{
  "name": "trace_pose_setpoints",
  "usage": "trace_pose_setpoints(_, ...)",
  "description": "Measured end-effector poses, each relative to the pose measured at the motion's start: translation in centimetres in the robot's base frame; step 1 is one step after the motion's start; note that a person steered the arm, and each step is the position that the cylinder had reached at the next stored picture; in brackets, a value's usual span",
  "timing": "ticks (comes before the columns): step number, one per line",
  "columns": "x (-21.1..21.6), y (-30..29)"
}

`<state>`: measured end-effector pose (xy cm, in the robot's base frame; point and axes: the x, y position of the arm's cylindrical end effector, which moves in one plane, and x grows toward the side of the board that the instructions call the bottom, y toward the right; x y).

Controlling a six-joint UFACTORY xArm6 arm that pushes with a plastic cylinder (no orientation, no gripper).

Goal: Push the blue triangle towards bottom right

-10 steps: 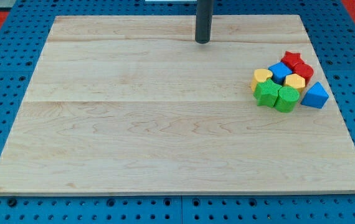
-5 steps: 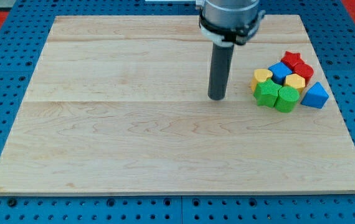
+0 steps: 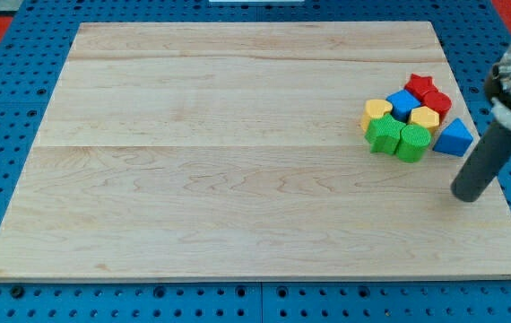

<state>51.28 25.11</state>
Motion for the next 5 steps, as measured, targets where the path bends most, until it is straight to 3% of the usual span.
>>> trace_pose_setpoints(3, -7.7, 3.7)
trace_pose_setpoints(5, -8.4, 1.6)
